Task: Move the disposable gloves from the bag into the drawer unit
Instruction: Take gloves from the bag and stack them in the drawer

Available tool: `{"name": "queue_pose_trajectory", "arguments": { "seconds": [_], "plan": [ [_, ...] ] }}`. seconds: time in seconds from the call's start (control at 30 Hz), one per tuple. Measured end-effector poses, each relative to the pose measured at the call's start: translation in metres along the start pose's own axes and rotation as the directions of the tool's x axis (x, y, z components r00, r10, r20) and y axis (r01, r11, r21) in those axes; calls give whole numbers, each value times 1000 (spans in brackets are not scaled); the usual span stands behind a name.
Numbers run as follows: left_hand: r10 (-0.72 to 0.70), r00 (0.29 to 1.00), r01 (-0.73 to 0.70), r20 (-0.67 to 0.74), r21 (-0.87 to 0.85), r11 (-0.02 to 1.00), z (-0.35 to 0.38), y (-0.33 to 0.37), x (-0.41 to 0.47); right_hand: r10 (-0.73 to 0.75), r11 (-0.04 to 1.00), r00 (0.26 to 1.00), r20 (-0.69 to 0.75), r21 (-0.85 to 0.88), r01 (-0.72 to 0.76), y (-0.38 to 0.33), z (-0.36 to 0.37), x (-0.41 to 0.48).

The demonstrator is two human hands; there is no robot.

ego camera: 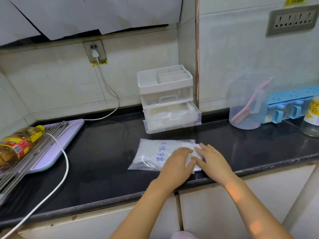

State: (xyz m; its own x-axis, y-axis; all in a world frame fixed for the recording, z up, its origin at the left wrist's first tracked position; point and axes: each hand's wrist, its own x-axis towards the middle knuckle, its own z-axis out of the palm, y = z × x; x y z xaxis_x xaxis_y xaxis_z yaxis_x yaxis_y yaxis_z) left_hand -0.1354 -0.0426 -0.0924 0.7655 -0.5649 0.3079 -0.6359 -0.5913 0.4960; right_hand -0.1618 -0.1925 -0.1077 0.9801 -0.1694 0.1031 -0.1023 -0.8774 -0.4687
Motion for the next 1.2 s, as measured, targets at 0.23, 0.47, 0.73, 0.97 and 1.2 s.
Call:
{"name": "queue_pose_trajectory", "arguments": {
  "seconds": [0.23, 0.47, 0.73, 0.97, 1.2],
  "plan": [
    [97, 995, -91, -23, 166, 982, 16, -8, -10, 93, 875, 963, -252, 482, 42, 3, -6, -6],
    [122, 992, -126, 29, 242, 962, 18, -10, -9, 159, 728, 951, -265, 683, 69, 7, -13, -10],
    [74, 997, -75, 13, 249, 966, 20, -11, -9, 311, 592, 918, -246, 806, 15, 11, -15, -9],
    [44, 999, -45, 9, 259, 965, 20, -11, -9, 248, 717, 939, -236, 697, -14, 13, -14, -9],
    [23, 1000, -23, 3, 237, 971, 19, -10, -9, 159, 913, 946, -284, 406, -32, 9, -4, -10]
  ]
}}
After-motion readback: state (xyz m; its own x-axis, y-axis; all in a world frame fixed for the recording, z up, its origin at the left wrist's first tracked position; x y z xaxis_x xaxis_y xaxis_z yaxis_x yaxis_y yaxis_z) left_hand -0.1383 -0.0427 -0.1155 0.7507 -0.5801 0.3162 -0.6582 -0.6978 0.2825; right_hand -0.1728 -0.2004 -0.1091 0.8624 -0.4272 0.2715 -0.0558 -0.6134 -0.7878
